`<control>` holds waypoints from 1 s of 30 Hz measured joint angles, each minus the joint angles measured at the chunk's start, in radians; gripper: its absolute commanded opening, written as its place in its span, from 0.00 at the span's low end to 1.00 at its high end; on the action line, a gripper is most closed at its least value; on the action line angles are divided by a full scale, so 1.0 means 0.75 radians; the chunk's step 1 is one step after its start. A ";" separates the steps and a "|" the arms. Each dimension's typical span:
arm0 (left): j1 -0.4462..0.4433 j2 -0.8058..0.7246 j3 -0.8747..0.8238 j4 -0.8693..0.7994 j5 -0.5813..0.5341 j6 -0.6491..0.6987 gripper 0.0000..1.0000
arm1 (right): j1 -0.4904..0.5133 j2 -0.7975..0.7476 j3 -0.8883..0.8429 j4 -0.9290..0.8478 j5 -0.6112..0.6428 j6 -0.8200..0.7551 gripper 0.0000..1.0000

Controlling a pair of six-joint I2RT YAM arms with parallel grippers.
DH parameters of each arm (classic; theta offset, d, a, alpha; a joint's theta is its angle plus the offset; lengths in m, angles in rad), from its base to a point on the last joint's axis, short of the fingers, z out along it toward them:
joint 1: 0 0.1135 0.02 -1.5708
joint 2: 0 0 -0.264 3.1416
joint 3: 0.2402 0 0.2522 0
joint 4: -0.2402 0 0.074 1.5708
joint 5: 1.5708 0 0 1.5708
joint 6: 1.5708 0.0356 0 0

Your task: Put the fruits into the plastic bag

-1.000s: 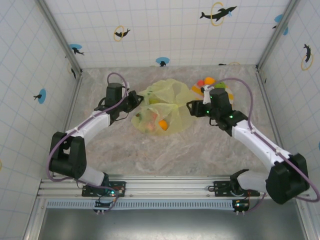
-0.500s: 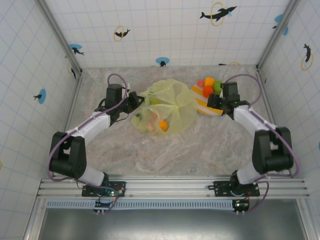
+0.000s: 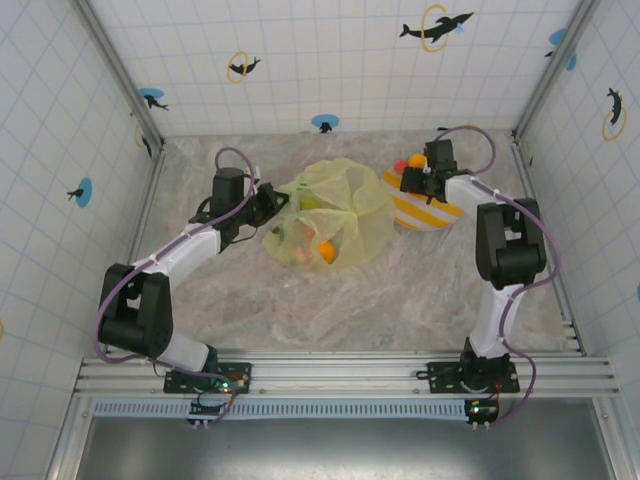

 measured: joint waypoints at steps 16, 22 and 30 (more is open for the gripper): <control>0.000 0.000 -0.002 -0.001 0.000 0.000 0.00 | 0.004 0.199 0.183 -0.057 0.033 -0.028 0.74; 0.000 0.000 -0.002 -0.001 0.000 0.000 0.00 | 0.011 0.207 0.184 -0.070 0.032 -0.030 0.62; 0.000 0.000 -0.002 -0.001 0.002 -0.001 0.00 | 0.013 0.067 0.030 -0.049 0.014 -0.032 0.55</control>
